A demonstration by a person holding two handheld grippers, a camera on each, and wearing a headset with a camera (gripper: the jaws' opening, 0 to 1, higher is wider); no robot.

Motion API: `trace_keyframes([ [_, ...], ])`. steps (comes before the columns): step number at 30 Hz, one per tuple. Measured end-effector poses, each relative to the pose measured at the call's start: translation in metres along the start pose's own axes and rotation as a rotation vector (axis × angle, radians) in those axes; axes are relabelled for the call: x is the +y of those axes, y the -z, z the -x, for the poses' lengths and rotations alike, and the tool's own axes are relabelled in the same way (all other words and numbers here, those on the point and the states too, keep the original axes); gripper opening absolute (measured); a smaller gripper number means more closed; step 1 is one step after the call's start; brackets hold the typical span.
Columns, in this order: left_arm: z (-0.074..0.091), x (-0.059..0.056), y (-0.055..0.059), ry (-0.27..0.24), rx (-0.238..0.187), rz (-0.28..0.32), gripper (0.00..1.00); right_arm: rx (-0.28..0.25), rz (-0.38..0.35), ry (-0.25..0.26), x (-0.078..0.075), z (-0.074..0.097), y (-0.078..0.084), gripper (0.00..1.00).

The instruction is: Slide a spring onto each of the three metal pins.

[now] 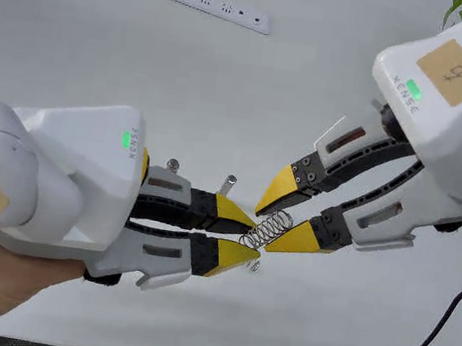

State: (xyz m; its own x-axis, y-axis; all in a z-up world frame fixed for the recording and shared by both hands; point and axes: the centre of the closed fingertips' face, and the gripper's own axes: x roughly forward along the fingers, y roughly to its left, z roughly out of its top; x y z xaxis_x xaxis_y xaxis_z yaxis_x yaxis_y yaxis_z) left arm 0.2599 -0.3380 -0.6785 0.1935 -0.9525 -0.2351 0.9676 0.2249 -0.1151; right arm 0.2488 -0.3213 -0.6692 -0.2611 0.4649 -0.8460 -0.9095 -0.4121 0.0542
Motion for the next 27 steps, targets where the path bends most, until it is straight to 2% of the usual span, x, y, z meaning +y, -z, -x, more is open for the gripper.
trace_keyframes([
  [4,0.0005,0.0005,-0.0001,-0.001,-0.006,0.003,0.06,0.025,0.014,-0.018,0.0020,-0.0005,-0.0001,0.09],
  [15,0.0018,-0.0002,0.0012,0.003,-0.011,0.006,0.06,0.053,0.030,-0.037,0.0038,-0.0026,-0.0016,0.07],
  [27,0.0043,0.0008,0.0043,-0.004,-0.012,0.010,0.07,0.066,0.036,-0.031,0.0013,-0.0056,-0.0003,0.07],
])
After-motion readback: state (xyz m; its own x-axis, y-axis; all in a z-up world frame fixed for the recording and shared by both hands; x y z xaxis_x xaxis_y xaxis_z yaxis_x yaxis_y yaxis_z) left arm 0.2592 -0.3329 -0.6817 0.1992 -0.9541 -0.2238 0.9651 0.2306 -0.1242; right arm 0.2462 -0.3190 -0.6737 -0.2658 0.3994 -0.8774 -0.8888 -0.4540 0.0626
